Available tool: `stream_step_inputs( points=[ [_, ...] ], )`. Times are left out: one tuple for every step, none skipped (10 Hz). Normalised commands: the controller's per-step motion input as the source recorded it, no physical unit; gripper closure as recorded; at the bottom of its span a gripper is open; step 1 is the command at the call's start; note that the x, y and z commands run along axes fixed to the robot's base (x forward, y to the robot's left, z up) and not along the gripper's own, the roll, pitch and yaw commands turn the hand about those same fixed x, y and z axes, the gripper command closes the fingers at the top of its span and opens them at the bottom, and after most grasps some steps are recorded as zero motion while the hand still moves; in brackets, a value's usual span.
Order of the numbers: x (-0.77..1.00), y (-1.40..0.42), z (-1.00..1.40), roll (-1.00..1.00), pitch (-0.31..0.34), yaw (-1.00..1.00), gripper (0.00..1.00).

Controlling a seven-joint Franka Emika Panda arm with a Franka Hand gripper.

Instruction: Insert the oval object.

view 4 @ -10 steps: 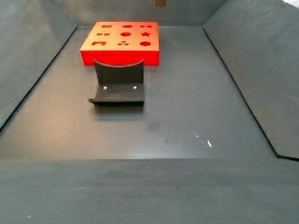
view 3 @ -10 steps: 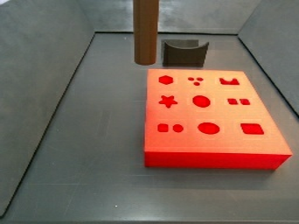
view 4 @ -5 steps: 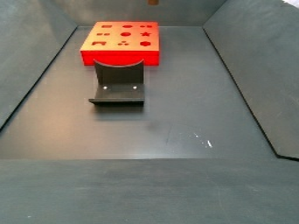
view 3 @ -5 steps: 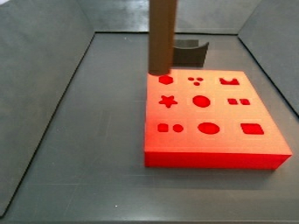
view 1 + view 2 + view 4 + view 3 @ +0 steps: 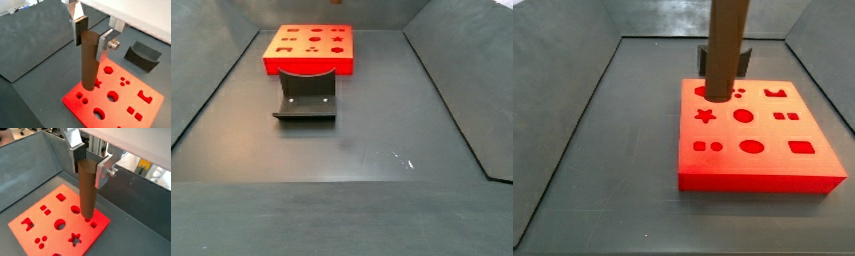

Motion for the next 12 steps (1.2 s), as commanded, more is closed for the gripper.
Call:
stream_step_inputs(
  points=[
    [0.86,-0.30,0.00,0.36,0.154,0.00,1.00],
    [0.87,-0.32,0.00,0.35,0.143,0.00,1.00],
    [0.87,-0.34,-0.02,0.26,0.149,0.00,1.00],
    [0.00,-0.02,0.00,0.00,0.000,0.00,1.00],
    [0.04,-0.04,-0.11,0.00,0.000,0.00,1.00],
    [0.58,-0.05,-0.24,-0.01,0.000,0.00,1.00],
    [0.93,-0.12,-0.21,0.00,0.000,0.00,1.00],
    [0.99,-0.20,-0.21,0.00,0.000,0.00,1.00],
    [0.98,-0.25,-0.20,0.00,0.000,0.00,1.00],
    [0.99,-0.29,-0.20,0.00,0.000,0.00,1.00],
    [0.98,-0.32,-0.20,0.00,0.000,0.00,1.00],
    [0.98,-0.33,-0.19,0.00,0.000,0.00,1.00]
  ],
)
